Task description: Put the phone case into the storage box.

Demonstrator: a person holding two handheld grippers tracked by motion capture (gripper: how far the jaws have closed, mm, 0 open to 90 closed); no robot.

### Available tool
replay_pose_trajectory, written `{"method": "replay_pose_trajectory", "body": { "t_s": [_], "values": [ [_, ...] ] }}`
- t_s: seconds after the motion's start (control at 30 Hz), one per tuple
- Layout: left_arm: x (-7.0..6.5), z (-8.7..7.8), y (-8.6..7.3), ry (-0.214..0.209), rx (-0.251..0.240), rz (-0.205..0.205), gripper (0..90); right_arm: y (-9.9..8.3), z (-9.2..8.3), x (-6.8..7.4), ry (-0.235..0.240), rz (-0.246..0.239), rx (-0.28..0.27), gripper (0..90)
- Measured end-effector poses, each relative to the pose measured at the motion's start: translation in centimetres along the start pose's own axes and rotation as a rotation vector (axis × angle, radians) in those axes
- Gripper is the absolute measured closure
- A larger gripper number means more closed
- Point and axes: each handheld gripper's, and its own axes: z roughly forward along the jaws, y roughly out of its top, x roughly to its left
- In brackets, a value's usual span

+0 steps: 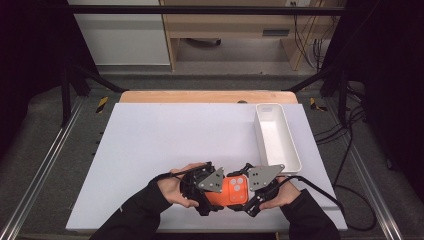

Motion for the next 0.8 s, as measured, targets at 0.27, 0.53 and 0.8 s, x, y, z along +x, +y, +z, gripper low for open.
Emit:
{"method": "replay_pose_trajectory", "body": {
  "t_s": [0.27, 0.53, 0.8],
  "values": [
    [-0.04, -0.11, 0.01, -0.007, -0.006, -0.005, 13.9, 0.06, -0.03, 0.00, 0.010, 0.010, -0.006, 15.6],
    [0.03, -0.26, 0.19, -0.015, 0.005, -0.005, 14.0, 0.12, -0.12, 0.04, 0.016, 0.014, -0.016, 15.3],
    [0.00, 0.00, 0.20, -0.019, 0.020, -0.007, 13.9, 0.07, 0.02, 0.11, 0.011, 0.015, -0.012, 15.0]
  ]
}}
